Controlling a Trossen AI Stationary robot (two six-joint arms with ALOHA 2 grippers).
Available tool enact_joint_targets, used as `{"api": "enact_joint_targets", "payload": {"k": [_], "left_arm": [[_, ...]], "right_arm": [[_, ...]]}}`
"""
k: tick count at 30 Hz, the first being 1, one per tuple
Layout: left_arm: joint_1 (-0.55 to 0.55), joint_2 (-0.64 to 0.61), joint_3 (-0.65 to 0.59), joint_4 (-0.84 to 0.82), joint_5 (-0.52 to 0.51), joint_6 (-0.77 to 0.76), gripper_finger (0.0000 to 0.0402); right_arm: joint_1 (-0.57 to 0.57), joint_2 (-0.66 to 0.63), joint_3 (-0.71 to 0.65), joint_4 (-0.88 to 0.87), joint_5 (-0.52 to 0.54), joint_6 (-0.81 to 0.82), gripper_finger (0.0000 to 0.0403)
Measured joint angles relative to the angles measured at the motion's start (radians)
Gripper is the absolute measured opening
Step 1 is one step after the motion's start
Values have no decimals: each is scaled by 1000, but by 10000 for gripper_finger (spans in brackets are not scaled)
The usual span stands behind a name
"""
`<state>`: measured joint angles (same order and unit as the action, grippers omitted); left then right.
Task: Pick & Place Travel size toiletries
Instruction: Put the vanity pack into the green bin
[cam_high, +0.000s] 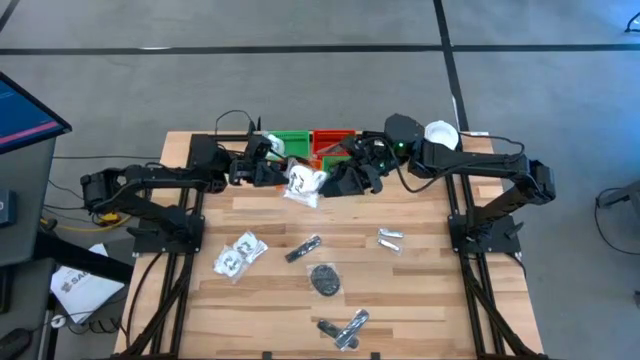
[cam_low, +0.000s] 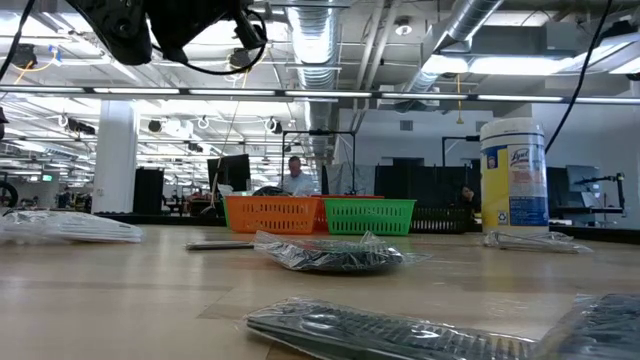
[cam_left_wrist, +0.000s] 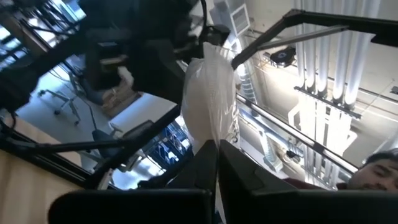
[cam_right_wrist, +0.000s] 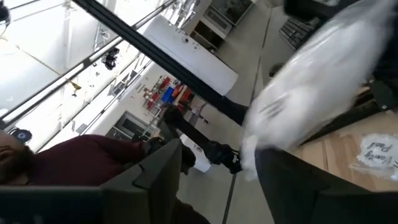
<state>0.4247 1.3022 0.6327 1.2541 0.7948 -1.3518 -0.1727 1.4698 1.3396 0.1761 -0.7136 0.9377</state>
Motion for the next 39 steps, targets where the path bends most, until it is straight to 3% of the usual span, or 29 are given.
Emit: {"api": "enact_joint_targets", "payload": {"k": [13,20,25,32,39], "left_arm": [[197,0,0,-91,35,8,0],[311,0,0,-164,46,27,0],[387,0,0,-305,39,103,0],[468,0,0,-469,-45,192,0],[512,0,0,-544,-121,200,0]], "right_arm": [[-45,-39,0,-4,-2,-24,219],[-68,-39,0,-11,-67,-63,217],[-88,-39,0,-22,-140,-107,219],[-153,-39,0,-57,-213,-194,220],[-225,-47,0,-60,-174,-264,219]]}}
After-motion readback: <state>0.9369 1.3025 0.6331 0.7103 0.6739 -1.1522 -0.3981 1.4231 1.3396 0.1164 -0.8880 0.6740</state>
